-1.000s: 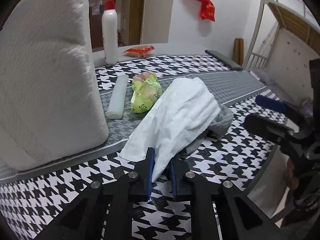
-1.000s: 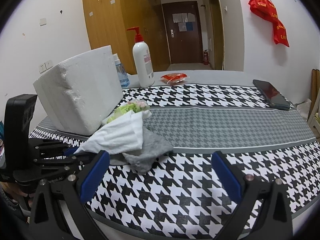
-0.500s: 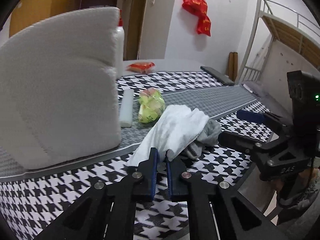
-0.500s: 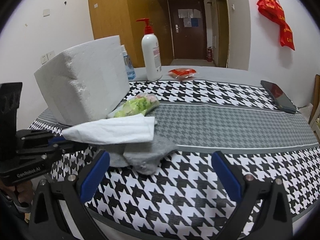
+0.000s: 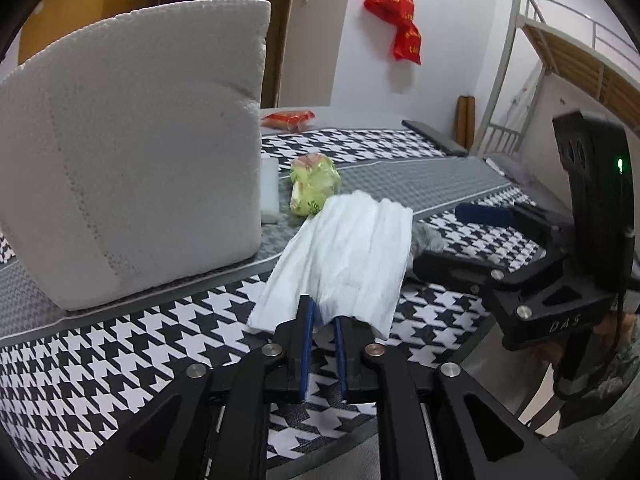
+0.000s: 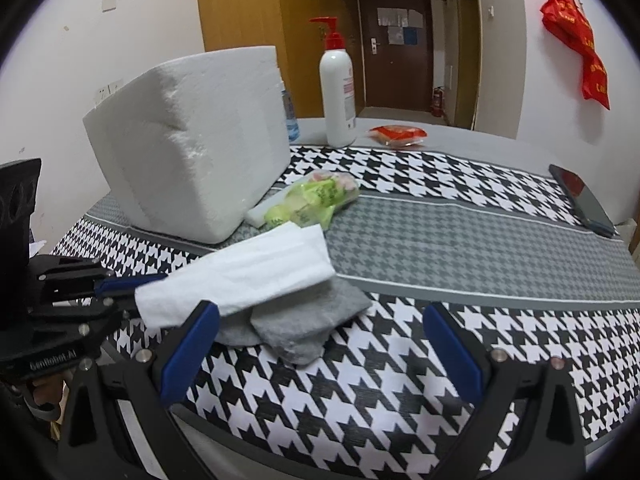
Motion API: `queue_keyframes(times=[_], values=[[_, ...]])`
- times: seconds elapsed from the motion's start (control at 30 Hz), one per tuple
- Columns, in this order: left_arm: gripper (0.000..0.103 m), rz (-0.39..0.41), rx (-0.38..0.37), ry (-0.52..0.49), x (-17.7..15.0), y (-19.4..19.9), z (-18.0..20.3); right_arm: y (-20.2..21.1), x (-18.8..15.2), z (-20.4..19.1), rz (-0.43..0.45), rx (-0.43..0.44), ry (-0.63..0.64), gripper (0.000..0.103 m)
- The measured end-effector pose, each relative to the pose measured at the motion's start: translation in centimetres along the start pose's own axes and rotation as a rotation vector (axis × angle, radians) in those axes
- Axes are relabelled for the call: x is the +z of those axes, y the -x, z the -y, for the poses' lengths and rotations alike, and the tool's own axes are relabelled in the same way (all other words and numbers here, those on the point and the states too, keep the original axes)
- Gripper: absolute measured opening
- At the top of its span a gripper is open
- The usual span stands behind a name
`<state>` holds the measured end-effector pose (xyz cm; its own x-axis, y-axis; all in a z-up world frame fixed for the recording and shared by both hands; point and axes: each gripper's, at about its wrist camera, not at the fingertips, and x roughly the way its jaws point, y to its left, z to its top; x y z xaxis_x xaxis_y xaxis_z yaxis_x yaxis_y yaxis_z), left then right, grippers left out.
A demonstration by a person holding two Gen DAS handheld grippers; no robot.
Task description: Organize soft objects
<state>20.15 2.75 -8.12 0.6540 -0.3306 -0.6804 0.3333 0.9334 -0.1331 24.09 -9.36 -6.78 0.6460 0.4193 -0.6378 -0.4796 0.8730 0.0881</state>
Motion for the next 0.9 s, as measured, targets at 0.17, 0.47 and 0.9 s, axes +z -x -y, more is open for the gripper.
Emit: queue_keyframes(times=[0.17, 0.47, 0.9], values=[[0.077, 0.025, 0.013, -0.026, -0.3, 1.0, 0.0, 0.5, 0.1, 0.6, 0.016, -0.014, -0.019, 0.103], [0.081, 0.017, -0.038, -0.072, 0.6, 0.4, 1.8, 1.9, -0.3, 2.5, 0.047, -0.043, -0.068, 0.103], [0.060, -0.077, 0.035, -0.033, 2.0, -3.4, 1.5, 1.9, -1.0, 3.1, 0.044, -0.026, -0.085, 0.103]])
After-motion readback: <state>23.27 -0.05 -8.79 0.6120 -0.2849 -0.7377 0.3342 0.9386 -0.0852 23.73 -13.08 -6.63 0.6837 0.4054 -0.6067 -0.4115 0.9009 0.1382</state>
